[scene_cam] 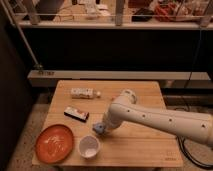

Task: Place the white sponge in the ceramic bowl

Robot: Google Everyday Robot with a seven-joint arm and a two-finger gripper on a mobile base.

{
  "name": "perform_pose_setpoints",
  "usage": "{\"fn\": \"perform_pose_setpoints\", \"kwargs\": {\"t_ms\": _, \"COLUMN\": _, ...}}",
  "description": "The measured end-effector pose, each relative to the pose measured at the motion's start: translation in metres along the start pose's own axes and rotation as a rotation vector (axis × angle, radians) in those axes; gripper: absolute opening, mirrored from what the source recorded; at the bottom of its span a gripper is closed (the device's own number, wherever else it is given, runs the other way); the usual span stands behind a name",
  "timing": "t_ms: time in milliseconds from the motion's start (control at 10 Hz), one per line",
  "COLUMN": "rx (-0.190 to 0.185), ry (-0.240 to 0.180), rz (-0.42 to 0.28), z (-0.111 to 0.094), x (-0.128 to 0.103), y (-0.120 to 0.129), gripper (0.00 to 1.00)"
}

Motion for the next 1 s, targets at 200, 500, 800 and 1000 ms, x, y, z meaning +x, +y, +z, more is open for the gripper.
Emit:
{"fn": "perform_pose_setpoints", "kwargs": {"t_ms": 200, "rx": 0.013, "ry": 0.005, "rz": -0.017, "z": -0.006, "x": -0.007, "y": 0.000, "gripper": 0.00}}
{"fn": "perform_pose_setpoints", "kwargs": {"t_ms": 500, "rx": 0.033, "ry": 0.002, "rz": -0.057, "z": -0.012, "x": -0.039, "y": -0.009, "gripper": 0.00}}
{"fn": "perform_pose_setpoints", "kwargs": {"t_ms": 800, "rx": 0.049, "ry": 0.005, "rz": -0.077, "z": -0.018, "x": -0.045, "y": -0.007, "gripper": 0.00}}
{"fn": "perform_pose_setpoints", "kwargs": {"t_ms": 1000, "rx": 0.058, "ry": -0.005, "rz": -0.104, "z": -0.016, "x": -0.064, "y": -0.009, "gripper": 0.00}}
